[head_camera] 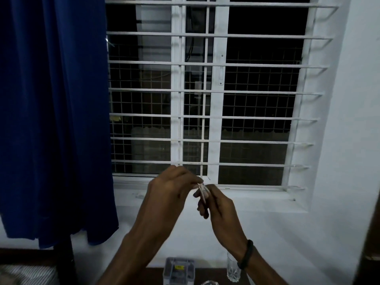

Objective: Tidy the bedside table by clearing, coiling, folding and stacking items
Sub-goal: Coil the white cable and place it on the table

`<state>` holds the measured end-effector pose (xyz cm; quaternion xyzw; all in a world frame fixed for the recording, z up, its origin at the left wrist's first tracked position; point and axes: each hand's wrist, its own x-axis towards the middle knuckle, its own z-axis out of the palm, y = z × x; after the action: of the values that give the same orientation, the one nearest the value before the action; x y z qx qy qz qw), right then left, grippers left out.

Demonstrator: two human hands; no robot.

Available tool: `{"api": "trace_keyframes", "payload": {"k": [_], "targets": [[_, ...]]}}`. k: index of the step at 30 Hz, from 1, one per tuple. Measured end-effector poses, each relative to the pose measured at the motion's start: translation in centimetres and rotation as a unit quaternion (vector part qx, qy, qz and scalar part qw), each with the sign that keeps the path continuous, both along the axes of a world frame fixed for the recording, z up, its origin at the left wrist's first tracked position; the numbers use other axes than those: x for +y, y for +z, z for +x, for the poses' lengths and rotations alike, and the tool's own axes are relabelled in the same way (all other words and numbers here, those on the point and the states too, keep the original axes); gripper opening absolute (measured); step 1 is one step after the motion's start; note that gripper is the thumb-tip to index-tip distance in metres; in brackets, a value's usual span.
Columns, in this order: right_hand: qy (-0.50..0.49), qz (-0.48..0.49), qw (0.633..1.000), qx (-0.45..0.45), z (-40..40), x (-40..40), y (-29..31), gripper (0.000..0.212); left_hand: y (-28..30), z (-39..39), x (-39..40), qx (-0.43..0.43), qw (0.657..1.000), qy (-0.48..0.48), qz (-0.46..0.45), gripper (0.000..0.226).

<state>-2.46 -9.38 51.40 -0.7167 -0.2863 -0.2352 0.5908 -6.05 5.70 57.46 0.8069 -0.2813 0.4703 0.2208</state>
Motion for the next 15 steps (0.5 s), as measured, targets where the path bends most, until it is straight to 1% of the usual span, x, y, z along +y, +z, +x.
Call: {"api": "trace_keyframes", "payload": {"k": [4, 7, 9, 12, 15], "targets": [[0.061, 0.050, 0.995, 0.060, -1.0, 0.9, 0.7, 0.041, 0.4, 1.0, 0.4, 0.010, 0.995, -0.050, -0.083, 0.018], [0.106, 0.093, 0.986, 0.088, -1.9, 1.3, 0.9, 0.047, 0.3, 1.2, 0.5, 0.047, 0.985, -0.073, -0.147, 0.017], [0.144, 0.122, 0.975, 0.116, -2.2, 1.5, 1.0, 0.048, -0.2, 1.3, 0.7, 0.093, 0.969, -0.098, -0.208, 0.017], [0.201, 0.153, 0.956, 0.150, -2.6, 1.7, 1.6, 0.041, -1.1, 2.0, 0.8, 0.161, 0.935, -0.125, -0.290, 0.015], [0.264, 0.205, 0.929, 0.161, -3.2, 1.6, 2.4, 0.039, -2.3, 2.4, 0.9, 0.193, 0.921, -0.122, -0.316, 0.023]]}}
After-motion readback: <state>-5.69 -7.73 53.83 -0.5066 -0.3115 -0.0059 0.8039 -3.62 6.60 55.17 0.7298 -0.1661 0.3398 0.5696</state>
